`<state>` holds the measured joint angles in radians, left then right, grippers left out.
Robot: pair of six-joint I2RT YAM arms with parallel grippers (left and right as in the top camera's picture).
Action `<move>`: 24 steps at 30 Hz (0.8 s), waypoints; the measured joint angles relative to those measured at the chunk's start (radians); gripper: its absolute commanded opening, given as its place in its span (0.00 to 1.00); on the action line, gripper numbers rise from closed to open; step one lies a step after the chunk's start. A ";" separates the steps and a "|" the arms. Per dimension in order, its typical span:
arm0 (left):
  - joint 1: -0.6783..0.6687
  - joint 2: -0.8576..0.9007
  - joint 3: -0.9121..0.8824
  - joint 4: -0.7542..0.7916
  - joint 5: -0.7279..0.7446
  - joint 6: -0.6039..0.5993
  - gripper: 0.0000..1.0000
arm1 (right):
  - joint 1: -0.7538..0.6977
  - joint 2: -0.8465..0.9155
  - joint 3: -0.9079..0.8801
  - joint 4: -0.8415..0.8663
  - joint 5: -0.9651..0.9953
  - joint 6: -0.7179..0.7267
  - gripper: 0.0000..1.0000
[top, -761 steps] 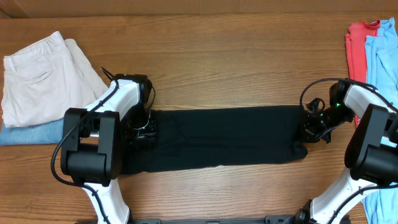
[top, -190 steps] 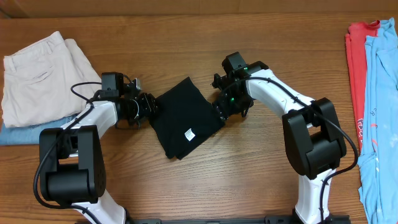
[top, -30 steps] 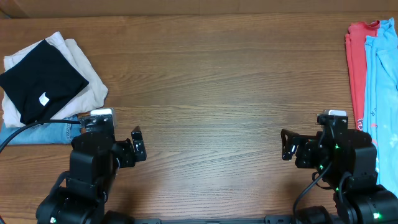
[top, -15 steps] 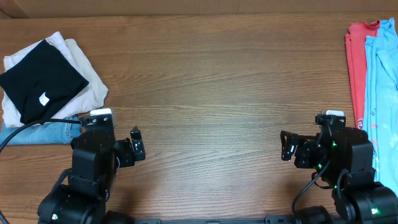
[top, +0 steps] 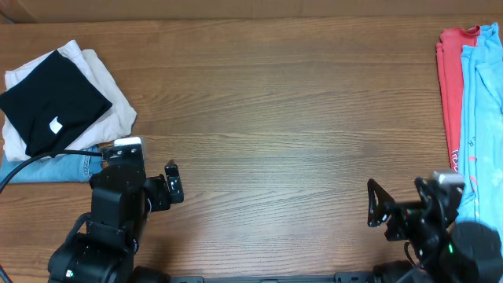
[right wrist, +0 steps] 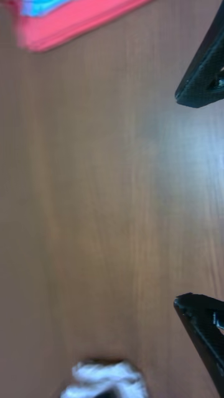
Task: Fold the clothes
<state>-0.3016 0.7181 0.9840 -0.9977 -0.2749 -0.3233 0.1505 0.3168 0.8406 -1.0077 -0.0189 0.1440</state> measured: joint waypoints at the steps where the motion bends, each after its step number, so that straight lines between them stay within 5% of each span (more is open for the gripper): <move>1: 0.000 0.000 0.000 0.000 -0.001 0.000 1.00 | 0.000 -0.035 -0.019 0.010 0.000 -0.009 1.00; 9: 0.000 0.000 0.000 0.000 -0.003 0.000 1.00 | 0.000 -0.295 -0.233 0.151 -0.001 -0.041 1.00; 24: 0.000 0.002 -0.001 0.000 -0.003 0.000 1.00 | 0.003 -0.304 -0.595 0.716 -0.020 -0.081 1.00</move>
<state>-0.3016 0.7200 0.9833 -0.9977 -0.2783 -0.3233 0.1532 0.0128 0.2451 -0.2913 -0.0391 0.0631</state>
